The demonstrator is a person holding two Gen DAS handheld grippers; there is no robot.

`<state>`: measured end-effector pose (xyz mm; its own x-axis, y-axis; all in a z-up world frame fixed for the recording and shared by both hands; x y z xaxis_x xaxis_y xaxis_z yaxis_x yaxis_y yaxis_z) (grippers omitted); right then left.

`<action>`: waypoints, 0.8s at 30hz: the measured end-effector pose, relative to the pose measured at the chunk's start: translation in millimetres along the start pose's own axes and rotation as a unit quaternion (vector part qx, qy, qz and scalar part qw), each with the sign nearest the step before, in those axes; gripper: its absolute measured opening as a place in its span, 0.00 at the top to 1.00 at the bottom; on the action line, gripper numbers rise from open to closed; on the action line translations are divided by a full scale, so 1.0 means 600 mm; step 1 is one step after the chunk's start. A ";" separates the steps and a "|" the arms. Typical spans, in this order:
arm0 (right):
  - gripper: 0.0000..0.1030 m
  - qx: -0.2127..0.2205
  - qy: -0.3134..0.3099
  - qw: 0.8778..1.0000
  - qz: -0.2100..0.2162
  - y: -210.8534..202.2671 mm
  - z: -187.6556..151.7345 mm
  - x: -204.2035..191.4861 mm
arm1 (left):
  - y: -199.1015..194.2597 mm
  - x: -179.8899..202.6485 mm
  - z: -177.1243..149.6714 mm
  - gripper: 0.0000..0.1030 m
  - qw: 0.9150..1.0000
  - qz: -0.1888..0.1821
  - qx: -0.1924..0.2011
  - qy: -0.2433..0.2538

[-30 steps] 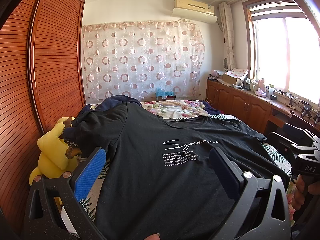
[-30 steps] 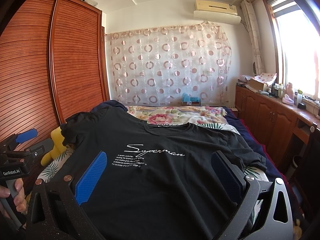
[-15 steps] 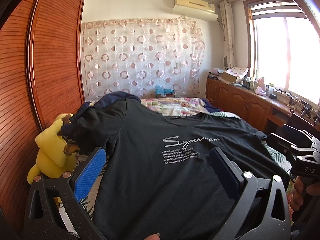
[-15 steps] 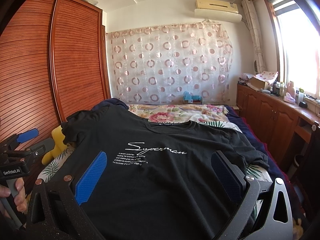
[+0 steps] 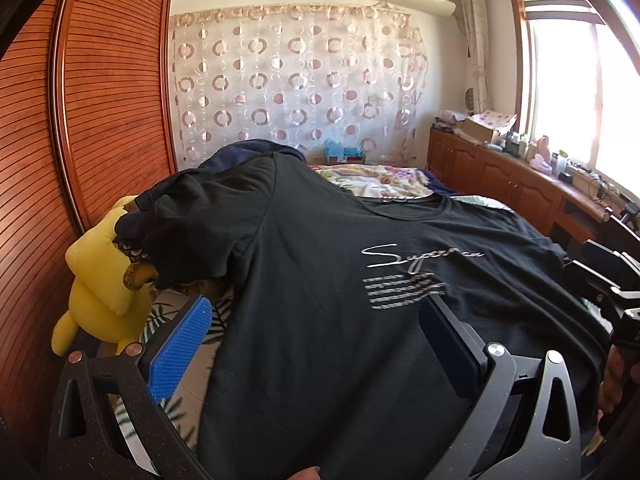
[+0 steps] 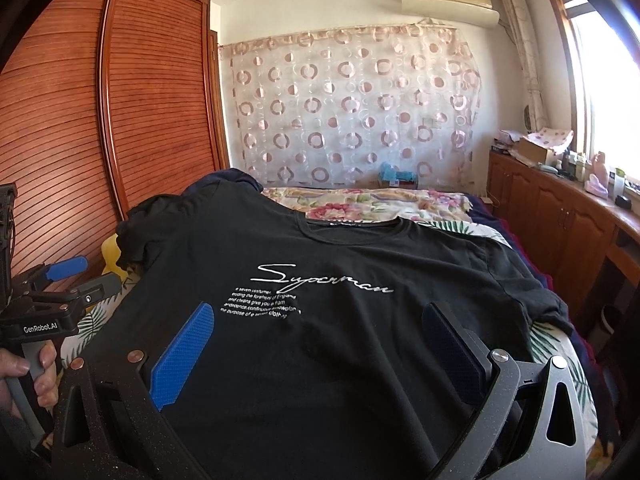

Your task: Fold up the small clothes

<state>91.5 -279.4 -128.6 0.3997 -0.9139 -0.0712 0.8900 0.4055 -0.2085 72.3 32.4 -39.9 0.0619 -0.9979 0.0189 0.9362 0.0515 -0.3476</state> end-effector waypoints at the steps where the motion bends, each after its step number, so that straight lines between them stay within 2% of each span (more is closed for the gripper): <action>1: 0.00 0.000 -0.003 1.000 0.003 0.006 0.002 0.000 | 0.005 -0.004 -0.001 0.00 1.000 0.001 -0.002 0.001; 14: 0.00 -0.041 -0.017 0.998 0.046 0.087 0.019 0.025 | 0.058 -0.043 0.018 0.00 1.000 0.013 -0.028 0.005; 24: 0.00 -0.085 -0.027 0.993 0.077 0.172 0.055 0.039 | 0.089 -0.114 0.062 0.00 0.999 0.020 -0.035 -0.012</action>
<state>200.1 -258.3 -119.7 0.5432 -0.8372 -0.0636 0.7696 0.5268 -0.3610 130.7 105.0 -24.8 0.1079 -0.9938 0.0265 0.9064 0.0874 -0.4133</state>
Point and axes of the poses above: each gripper's, at about its wrist camera, not at the fingertips, and y roughly the way its jaws point, x to its right, z to its top, the point moved 2 cm from there along y, roughly the way its jaws point, and after that the axes turned 10 degrees about x, right-handed, at the moved point
